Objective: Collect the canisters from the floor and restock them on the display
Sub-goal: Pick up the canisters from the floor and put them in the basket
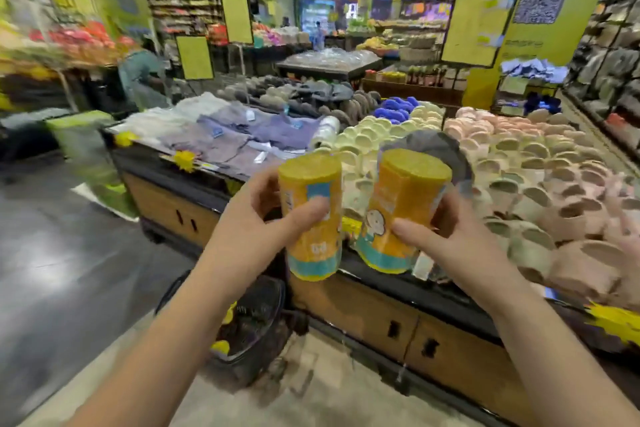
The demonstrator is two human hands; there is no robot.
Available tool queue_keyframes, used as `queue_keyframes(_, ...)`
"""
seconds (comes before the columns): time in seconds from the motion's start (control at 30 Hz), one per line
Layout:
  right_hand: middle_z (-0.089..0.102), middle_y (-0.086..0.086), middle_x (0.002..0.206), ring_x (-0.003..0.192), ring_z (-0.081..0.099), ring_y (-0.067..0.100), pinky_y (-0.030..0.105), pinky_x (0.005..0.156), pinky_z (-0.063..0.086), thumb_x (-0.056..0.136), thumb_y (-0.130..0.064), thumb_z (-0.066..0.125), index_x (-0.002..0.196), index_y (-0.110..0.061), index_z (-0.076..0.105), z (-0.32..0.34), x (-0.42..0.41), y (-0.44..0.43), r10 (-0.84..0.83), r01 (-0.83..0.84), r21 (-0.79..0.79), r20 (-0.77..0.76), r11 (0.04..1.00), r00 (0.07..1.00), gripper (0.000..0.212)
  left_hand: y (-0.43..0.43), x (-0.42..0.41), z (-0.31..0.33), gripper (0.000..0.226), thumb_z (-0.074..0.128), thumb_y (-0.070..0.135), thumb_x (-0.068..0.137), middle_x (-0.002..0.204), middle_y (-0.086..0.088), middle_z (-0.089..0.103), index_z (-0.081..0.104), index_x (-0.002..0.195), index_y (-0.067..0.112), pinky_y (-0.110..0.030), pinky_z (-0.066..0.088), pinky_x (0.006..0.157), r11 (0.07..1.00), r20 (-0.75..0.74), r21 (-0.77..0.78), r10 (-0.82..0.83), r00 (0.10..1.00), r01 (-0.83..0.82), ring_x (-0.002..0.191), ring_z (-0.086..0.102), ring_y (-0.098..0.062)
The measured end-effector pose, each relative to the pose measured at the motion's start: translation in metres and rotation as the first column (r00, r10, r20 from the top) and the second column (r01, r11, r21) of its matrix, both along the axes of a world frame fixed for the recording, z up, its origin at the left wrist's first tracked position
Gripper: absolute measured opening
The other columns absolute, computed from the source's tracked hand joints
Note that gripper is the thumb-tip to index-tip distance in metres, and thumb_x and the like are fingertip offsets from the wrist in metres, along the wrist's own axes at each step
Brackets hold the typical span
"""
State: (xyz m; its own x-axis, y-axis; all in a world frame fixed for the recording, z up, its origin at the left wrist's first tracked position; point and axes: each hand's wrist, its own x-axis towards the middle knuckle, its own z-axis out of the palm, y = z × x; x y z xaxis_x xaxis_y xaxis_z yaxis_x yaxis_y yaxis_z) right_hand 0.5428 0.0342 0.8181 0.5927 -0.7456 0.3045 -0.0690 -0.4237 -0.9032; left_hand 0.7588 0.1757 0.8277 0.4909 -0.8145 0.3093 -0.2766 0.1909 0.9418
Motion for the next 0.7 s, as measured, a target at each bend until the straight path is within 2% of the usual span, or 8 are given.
queue_keyframes(0.1, 0.065, -0.036, 0.112, 0.105, 0.062, -0.011, 0.012, 0.083, 0.050, 0.069, -0.057, 0.087, 0.119, -0.049, 0.053, -0.017, 0.067, -0.008, 0.097, -0.099, -0.017, -0.066, 0.995, 0.993, 0.061, 0.016, 0.049, -0.017, 0.056, 0.086, 0.049, 0.068, 0.112, 0.004, 0.075, 0.065, 0.118, 0.032, -0.046, 0.056, 0.092, 0.993, -0.029, 0.024, 0.120, 0.992, -0.119, 0.105, 0.071, -0.017)
queue_keyframes(0.23, 0.065, -0.031, 0.119, 0.113, 0.062, -0.004, 0.039, 0.101, 0.051, 0.063, -0.066, 0.085, 0.119, -0.058, 0.051, -0.049, 0.146, -0.035, 0.211, -0.213, -0.009, -0.120, 0.977, 0.970, 0.066, 0.022, 0.107, -0.043, 0.059, 0.091, 0.036, 0.071, 0.111, 0.002, 0.075, 0.063, 0.121, 0.022, -0.036, 0.058, 0.092, 0.965, -0.050, 0.051, 0.259, 0.964, -0.257, 0.105, 0.071, -0.014)
queue_keyframes(0.33, 0.063, -0.031, 0.123, 0.115, 0.061, -0.003, 0.041, 0.102, 0.051, 0.062, -0.067, 0.084, 0.121, -0.062, 0.047, -0.068, 0.200, -0.059, 0.313, -0.321, -0.024, -0.170, 0.947, 0.934, 0.070, 0.018, 0.143, -0.059, 0.060, 0.087, 0.030, 0.067, 0.112, 0.007, 0.074, 0.062, 0.122, 0.022, -0.027, 0.057, 0.090, 0.935, -0.010, 0.105, 0.341, 0.940, -0.338, 0.106, 0.069, -0.008)
queue_keyframes(0.4, 0.060, -0.037, 0.117, 0.110, 0.059, -0.010, 0.033, 0.097, 0.052, 0.065, -0.057, 0.088, 0.115, -0.064, 0.046, -0.076, 0.233, -0.076, 0.367, -0.378, -0.017, -0.208, 0.925, 0.907, 0.066, 0.011, 0.166, -0.067, 0.061, 0.088, 0.028, 0.068, 0.115, 0.010, 0.073, 0.061, 0.122, 0.023, -0.028, 0.056, 0.090, 0.913, 0.009, 0.144, 0.384, 0.923, -0.381, 0.109, 0.068, -0.006)
queue_keyframes(0.5, 0.055, -0.046, 0.110, 0.105, 0.053, -0.022, 0.009, 0.084, 0.045, 0.068, -0.045, 0.091, 0.112, -0.062, 0.042, -0.085, 0.277, -0.101, 0.425, -0.441, -0.028, -0.221, 0.897, 0.878, 0.068, -0.005, 0.196, -0.075, 0.059, 0.088, 0.025, 0.069, 0.113, 0.015, 0.072, 0.060, 0.121, 0.023, -0.023, 0.057, 0.087, 0.886, 0.018, 0.176, 0.432, 0.902, -0.428, 0.107, 0.067, -0.002)
queue_keyframes(0.53, 0.056, -0.044, 0.111, 0.106, 0.054, -0.019, 0.010, 0.085, 0.046, 0.069, -0.042, 0.092, 0.115, -0.060, 0.042, -0.087, 0.292, -0.109, 0.450, -0.465, -0.026, -0.213, 0.885, 0.867, 0.070, -0.010, 0.204, -0.078, 0.059, 0.088, 0.024, 0.069, 0.112, 0.016, 0.072, 0.060, 0.121, 0.022, -0.020, 0.056, 0.086, 0.879, 0.021, 0.177, 0.447, 0.894, -0.443, 0.107, 0.067, -0.001)
queue_keyframes(0.63, 0.058, -0.034, 0.120, 0.113, 0.059, -0.005, 0.032, 0.097, 0.053, 0.069, -0.033, 0.094, 0.123, -0.062, 0.039, -0.093, 0.328, -0.128, 0.509, -0.521, -0.022, -0.184, 0.853, 0.841, 0.082, -0.023, 0.231, -0.089, 0.060, 0.088, 0.026, 0.070, 0.114, 0.015, 0.071, 0.059, 0.123, 0.022, -0.016, 0.055, 0.086, 0.861, 0.016, 0.182, 0.481, 0.877, -0.476, 0.108, 0.067, -0.001)
queue_keyframes(0.7, 0.058, -0.030, 0.125, 0.118, 0.059, -0.001, 0.036, 0.100, 0.053, 0.068, -0.031, 0.095, 0.133, -0.058, 0.038, -0.096, 0.348, -0.137, 0.546, -0.561, -0.037, -0.189, 0.827, 0.816, 0.091, -0.029, 0.248, -0.096, 0.063, 0.089, 0.025, 0.071, 0.116, 0.012, 0.070, 0.058, 0.126, 0.022, -0.019, 0.055, 0.089, 0.848, 0.014, 0.190, 0.502, 0.865, -0.495, 0.109, 0.067, -0.003)
